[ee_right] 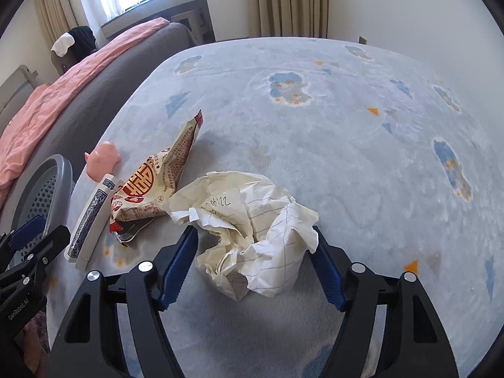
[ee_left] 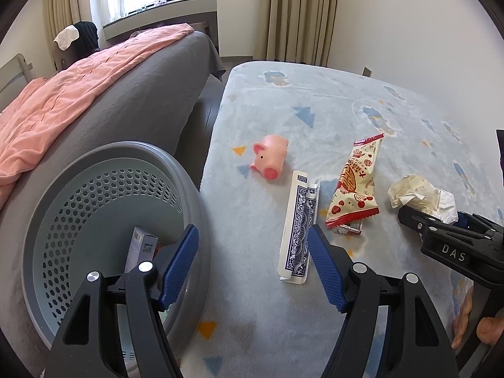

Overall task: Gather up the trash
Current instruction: 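Grasp the crumpled paper with the right tool and the card box with the left tool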

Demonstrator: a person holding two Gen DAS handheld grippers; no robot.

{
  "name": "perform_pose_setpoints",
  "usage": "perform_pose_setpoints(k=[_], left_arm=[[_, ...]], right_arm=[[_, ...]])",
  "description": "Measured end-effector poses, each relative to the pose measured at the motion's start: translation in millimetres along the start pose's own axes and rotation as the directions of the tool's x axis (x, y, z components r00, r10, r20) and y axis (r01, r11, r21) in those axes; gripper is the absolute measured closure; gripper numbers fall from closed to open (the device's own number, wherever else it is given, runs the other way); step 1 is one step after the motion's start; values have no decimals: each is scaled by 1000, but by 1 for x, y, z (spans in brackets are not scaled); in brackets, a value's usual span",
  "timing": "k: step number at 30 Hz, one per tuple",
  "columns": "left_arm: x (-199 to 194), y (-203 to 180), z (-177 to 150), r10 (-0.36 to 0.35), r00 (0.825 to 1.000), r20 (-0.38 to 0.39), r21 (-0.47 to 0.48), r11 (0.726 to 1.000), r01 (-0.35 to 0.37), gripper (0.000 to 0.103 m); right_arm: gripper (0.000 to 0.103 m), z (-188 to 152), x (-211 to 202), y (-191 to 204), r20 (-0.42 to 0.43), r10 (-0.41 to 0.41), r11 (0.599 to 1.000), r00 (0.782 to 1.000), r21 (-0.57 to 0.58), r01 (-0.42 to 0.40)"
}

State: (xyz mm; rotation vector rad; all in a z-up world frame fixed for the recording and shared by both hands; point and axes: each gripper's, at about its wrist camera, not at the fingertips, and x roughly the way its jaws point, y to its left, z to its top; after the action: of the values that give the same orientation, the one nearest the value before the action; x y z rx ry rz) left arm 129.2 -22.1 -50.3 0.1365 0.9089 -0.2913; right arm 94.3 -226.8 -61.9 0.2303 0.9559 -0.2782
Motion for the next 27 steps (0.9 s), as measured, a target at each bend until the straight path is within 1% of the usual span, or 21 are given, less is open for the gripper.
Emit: perform_pose_setpoints(k=[2,4,5,7,8,14,17,20,24,27], left_arm=[[-1,0,0,-1,1000,0,2,1000,1,34],[-1,-2,0,-1,1000,0,5,1000,1,34],[-1,-2,0,-1,1000,0,8,1000,1,34],[-2,-5,0,2,1000,-5,15,1000,-2,34],[-2,-6,0,1,1000,-7,19,1000,-1,31],[-1,-19,1,15,1000,-25,60,998,-13,31],[5,-30,3,64,997,-42,104,993,-60,31],[13,-36,5,101,993,-66,136,986,-91,31],[23,-41,6,102,990,-100,165,983,-85,31],[30,-42,7,93,988,-124,161,984,-72,33]], right_arm=[[56,0,-1,-1,3,4,1000,1000,3,-4],[64,1,-4,-4,5,20,1000,1000,14,-20],[65,1,-6,-4,7,28,999,1000,19,-28],[66,-1,-10,-5,13,38,999,999,24,-39],[66,-2,-13,-7,17,44,999,999,27,-44],[66,-3,-30,-18,40,102,992,994,69,-105],[66,-4,-35,-21,50,116,990,992,73,-120],[66,-4,-40,-23,61,122,989,991,73,-126],[66,-5,-45,-30,73,137,986,988,90,-143],[66,-6,-47,-34,78,146,983,986,100,-153]])
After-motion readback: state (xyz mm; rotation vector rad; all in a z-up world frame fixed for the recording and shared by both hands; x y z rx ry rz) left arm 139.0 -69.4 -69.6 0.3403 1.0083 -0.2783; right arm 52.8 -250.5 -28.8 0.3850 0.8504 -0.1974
